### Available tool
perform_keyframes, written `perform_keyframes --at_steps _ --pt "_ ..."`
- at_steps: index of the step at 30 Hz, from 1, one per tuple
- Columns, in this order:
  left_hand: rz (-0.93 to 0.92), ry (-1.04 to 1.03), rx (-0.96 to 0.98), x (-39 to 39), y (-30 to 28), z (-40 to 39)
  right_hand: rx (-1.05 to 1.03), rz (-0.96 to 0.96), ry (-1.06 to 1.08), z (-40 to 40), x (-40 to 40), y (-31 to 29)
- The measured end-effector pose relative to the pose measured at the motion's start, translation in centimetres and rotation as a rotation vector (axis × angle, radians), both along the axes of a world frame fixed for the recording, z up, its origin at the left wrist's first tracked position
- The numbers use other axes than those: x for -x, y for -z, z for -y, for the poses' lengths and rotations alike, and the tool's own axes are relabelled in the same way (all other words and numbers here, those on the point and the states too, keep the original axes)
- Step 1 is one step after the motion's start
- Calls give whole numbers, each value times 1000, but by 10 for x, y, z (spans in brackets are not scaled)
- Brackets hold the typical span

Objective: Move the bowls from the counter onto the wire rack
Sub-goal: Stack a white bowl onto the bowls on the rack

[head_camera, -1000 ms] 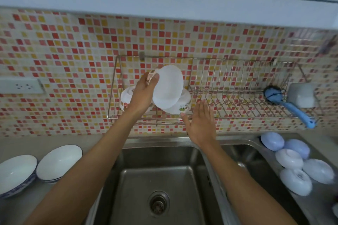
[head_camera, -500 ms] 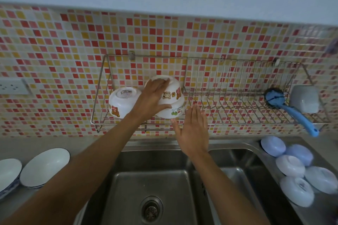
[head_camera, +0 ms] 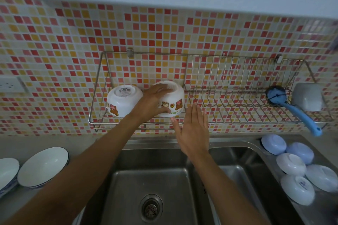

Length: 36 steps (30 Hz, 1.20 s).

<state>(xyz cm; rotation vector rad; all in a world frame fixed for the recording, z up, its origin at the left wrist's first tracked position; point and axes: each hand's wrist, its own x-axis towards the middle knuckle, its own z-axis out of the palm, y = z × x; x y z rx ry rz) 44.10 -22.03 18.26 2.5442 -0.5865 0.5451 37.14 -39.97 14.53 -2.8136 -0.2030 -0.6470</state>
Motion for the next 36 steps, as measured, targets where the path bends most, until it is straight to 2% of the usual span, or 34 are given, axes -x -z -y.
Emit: perform_keyframes --at_steps 6,10,14,18,20,24,28,32,36 --pt "-45 -9 26 0 0 0 6 -10 -8 0 1 -1" --pt "-85 -91 167 8 -5 -1 -10 -22 -21 0 2 -1" --pt "84 -212 64 42 -8 -4 -7 -26 -24 -1 1 2" --pt "202 -289 -195 95 35 -25 -38 62 -60 -11 13 13" --pt "202 -351 -280 114 54 -46 -97 110 -121 -25 26 23" --pt "139 -386 -183 156 72 -90 -229 102 -305 -75 63 48" --pt "32 -517 -44 214 83 -147 -289 -29 -553 -151 100 78" --pt "-79 -766 157 288 104 -229 -349 -379 -699 -242 147 97" --pt "-147 -1026 321 360 126 -321 -348 -650 -777 -338 190 112"
